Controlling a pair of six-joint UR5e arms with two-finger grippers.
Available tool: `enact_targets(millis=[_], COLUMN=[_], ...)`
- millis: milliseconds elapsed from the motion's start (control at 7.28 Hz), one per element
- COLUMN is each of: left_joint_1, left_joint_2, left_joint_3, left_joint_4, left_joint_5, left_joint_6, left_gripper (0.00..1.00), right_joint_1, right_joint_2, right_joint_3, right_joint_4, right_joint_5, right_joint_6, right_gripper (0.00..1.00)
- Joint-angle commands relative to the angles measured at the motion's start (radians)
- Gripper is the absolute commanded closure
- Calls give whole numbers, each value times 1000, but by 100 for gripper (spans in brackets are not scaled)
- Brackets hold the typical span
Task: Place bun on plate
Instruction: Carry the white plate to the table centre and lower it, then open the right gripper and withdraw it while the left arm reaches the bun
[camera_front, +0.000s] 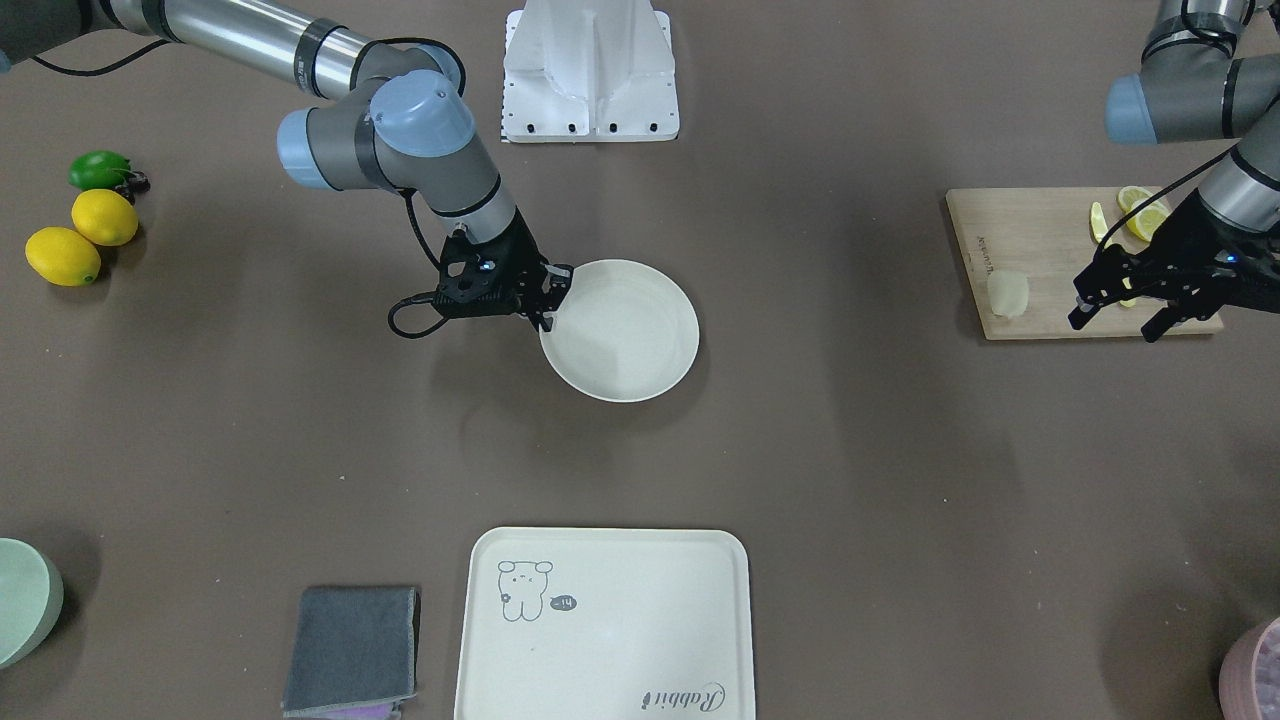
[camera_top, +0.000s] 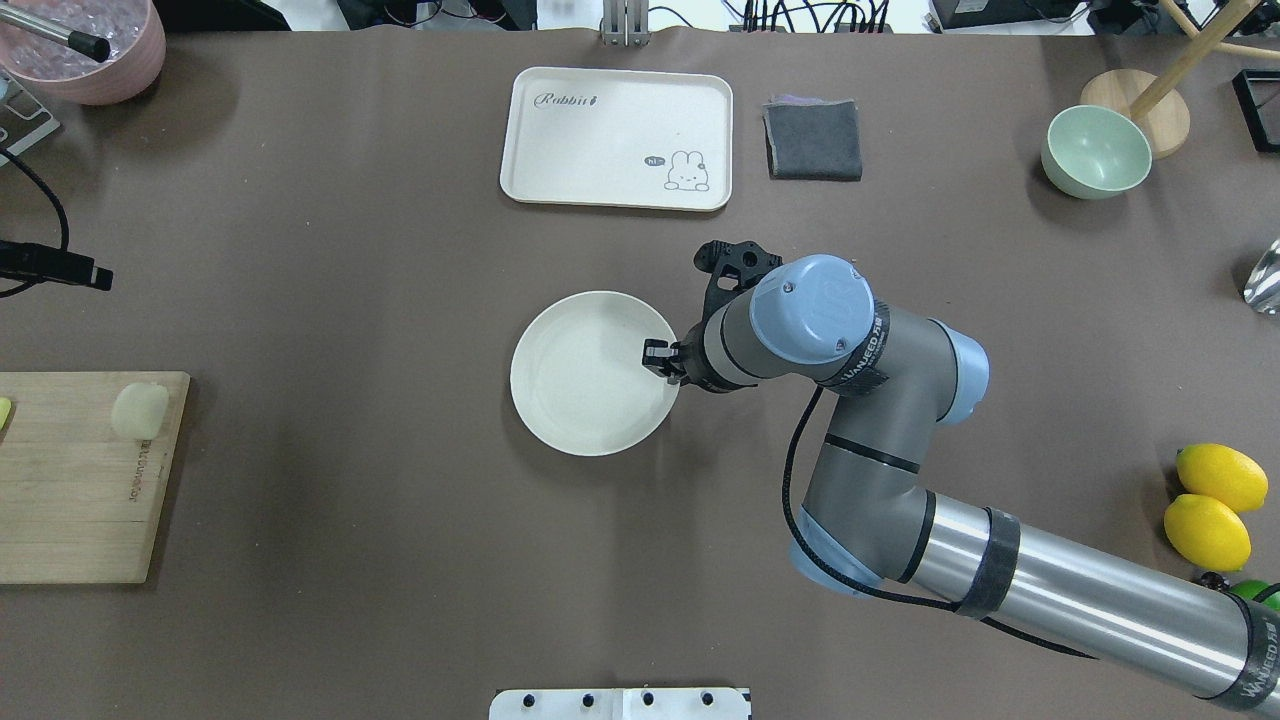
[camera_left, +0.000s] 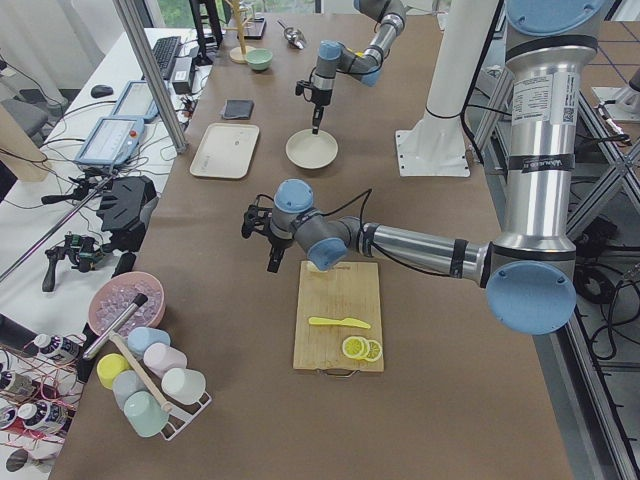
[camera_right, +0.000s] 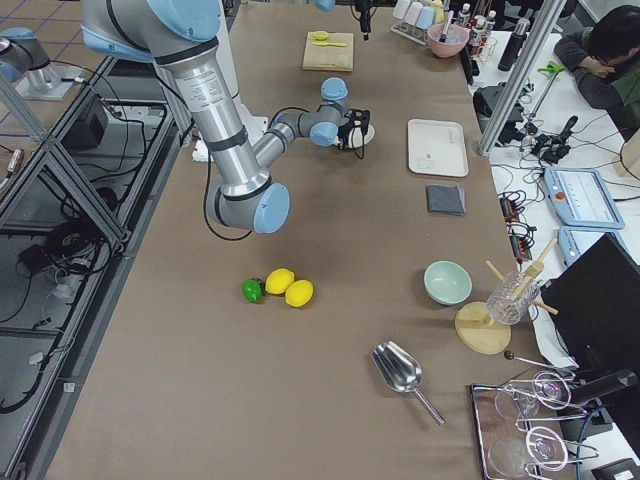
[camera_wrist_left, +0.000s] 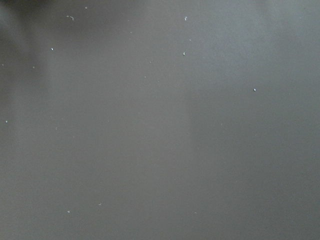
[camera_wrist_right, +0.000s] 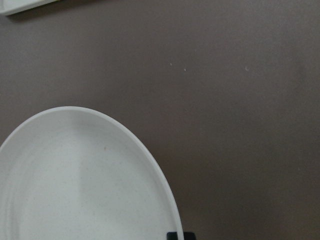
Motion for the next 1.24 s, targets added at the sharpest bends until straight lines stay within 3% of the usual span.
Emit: enact_targets(millis=[0, 275, 412, 824, 1099], left_joint_1=[38, 67, 137, 295, 302], left_joint_2=[26, 58, 74, 112, 150], left_joint_3=[-32, -76, -108, -110, -112], left_joint_4=[0, 0, 0, 1, 0], left_joint_5=[1, 4, 94, 282, 303], left_joint_6=[-2, -5, -33, -74, -59], left_gripper=[2, 2, 2, 2, 2], right_joint_1=[6, 105, 165, 240, 267], right_joint_2=[-6, -6, -10, -60, -80], right_joint_3=[10, 65, 80, 111, 116], right_joint_4=[-9, -94, -122, -119, -122], right_joint_5=[3, 117, 176, 190, 176], right_joint_6=[3, -9, -14, -80, -83], right_gripper=[0, 0, 0, 0, 0])
